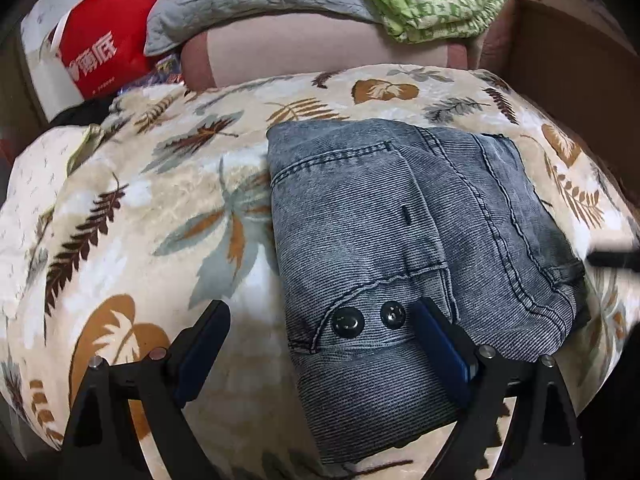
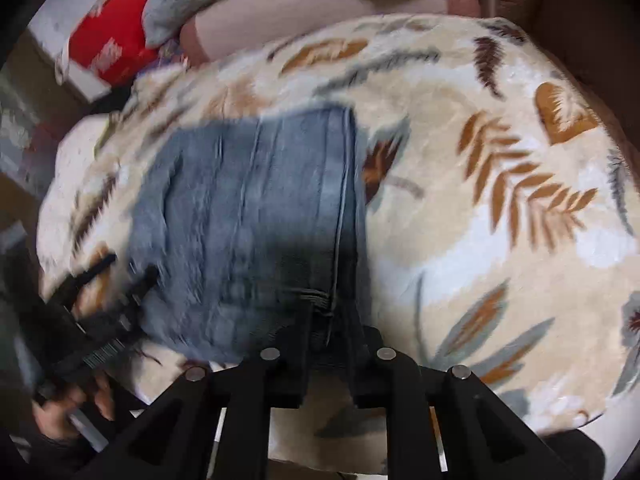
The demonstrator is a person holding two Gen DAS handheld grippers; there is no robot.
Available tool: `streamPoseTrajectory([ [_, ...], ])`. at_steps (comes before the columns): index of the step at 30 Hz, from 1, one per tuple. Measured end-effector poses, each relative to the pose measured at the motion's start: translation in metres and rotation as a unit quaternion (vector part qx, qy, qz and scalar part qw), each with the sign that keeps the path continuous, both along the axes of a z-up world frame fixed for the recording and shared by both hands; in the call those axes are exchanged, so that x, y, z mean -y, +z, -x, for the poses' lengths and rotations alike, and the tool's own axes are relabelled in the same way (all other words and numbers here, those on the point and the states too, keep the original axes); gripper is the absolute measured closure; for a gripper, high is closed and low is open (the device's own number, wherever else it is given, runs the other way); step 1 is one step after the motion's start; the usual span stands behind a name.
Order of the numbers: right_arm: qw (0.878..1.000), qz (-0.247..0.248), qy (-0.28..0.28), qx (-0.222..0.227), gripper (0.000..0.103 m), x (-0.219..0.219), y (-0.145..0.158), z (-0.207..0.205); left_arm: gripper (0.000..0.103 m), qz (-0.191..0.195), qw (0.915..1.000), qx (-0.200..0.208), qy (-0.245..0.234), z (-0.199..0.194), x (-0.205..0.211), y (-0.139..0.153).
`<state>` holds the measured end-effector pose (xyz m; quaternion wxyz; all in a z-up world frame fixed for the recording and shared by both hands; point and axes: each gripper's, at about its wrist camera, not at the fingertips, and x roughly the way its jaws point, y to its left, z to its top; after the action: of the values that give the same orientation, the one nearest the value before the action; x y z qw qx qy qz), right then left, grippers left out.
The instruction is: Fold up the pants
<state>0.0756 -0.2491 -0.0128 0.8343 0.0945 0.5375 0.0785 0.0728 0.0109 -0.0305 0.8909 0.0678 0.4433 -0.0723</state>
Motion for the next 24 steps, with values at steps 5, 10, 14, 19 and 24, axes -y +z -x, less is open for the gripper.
streamPoseTrajectory([
  [5,0.996,-0.082,0.000,0.039,0.065,-0.006,0.039,-0.041,0.010,0.010,1.0000,0.002,0.001,0.000,-0.002,-0.002],
  [10,0.976,-0.216,0.037,0.002,0.056,-0.030,0.023,-0.103,0.010,0.016,0.9999,0.004,0.000,0.001,-0.002,-0.002],
  [14,0.983,-0.162,-0.041,-0.074,0.057,-0.006,-0.050,-0.142,0.009,0.033,0.9994,0.002,-0.003,-0.002,-0.005,-0.005],
  [19,0.989,-0.131,-0.036,-0.049,0.056,-0.006,-0.028,-0.120,0.008,0.043,0.9991,0.001,-0.002,-0.003,-0.007,-0.007],
  [24,0.987,-0.158,0.006,-0.010,0.055,-0.012,0.002,-0.063,0.008,0.045,0.9990,0.004,0.000,-0.003,-0.008,-0.008],
])
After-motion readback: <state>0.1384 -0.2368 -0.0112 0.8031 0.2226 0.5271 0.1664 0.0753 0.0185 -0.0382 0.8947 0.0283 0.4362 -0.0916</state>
